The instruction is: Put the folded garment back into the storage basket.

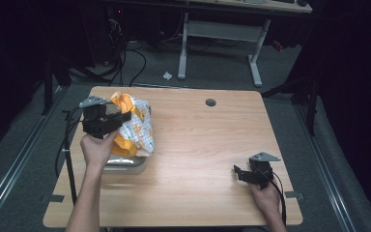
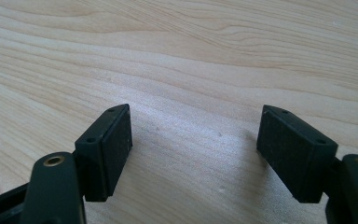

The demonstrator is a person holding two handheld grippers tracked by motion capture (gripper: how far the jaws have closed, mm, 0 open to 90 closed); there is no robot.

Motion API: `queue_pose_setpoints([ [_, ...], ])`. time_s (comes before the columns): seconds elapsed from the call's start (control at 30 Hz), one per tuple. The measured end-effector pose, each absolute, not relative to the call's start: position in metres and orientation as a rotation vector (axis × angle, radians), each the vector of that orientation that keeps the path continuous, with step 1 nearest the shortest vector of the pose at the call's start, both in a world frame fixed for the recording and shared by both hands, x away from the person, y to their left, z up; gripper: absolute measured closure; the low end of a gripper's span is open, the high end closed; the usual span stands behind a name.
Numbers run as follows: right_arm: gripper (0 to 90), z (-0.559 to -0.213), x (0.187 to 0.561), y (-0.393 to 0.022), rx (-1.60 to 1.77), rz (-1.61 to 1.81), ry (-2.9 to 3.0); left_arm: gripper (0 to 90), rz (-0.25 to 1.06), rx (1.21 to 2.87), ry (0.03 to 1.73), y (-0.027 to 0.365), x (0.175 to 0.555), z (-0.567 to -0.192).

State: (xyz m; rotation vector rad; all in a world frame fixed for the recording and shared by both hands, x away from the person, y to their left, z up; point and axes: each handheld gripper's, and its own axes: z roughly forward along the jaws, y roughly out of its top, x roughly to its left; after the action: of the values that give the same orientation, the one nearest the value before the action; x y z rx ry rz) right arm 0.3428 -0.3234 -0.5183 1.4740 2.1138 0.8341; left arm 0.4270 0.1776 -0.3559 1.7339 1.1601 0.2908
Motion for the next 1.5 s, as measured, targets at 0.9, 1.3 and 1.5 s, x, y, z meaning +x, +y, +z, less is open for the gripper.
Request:
queue_pose_setpoints([
  [0.9,26.6,-0.518,0.343,-0.323,1.474,0.834,2.114,78.7,0.343,1.832,1.274,0.195,0.447,-0.382],
  [1.3,26.7,-0.518,0.343,-0.323,1.473,0.834,2.114,78.5,0.346,1.866,1.339,0.200,0.456,-0.404],
  [1.5,26.7,-0.518,0.343,-0.323,1.473,0.834,2.114,78.4,0.348,1.905,1.360,0.196,0.462,-0.417],
])
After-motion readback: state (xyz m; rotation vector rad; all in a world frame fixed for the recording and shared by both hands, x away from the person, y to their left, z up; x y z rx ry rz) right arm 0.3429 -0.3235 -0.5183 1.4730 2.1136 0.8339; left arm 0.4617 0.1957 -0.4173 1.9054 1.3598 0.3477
